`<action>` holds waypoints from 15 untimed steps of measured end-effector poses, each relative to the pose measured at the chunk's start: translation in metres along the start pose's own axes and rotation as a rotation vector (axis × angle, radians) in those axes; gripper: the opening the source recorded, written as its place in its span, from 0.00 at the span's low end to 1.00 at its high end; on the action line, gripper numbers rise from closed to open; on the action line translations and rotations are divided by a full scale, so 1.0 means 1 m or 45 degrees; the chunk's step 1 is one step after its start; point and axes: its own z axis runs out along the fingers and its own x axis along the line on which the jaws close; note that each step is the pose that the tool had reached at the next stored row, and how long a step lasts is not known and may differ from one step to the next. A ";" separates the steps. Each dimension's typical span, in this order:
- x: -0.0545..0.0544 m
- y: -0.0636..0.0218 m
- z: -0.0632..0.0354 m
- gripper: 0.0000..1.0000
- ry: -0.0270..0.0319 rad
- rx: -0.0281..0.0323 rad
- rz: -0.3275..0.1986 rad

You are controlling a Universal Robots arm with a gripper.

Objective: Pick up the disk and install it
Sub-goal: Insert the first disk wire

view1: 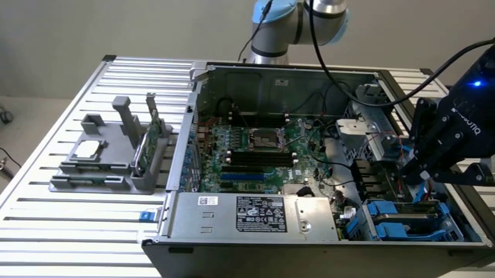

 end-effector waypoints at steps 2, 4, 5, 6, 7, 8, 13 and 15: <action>0.001 0.0001 0.0007 0.17 0.0003 0.0000 0.000; 0.001 0.0001 0.0013 0.16 0.0002 0.0000 0.000; 0.001 0.0001 0.0015 0.16 0.0000 0.0000 0.001; 0.001 0.0000 0.0017 0.16 0.0000 0.0000 0.001; 0.001 -0.0003 0.0019 0.16 0.0001 0.0000 0.001; 0.001 -0.0008 0.0021 0.16 0.0001 -0.0001 0.002; 0.000 -0.0032 0.0031 0.16 0.0000 0.0000 0.003; -0.002 -0.0032 0.0034 0.16 0.0000 -0.0001 0.002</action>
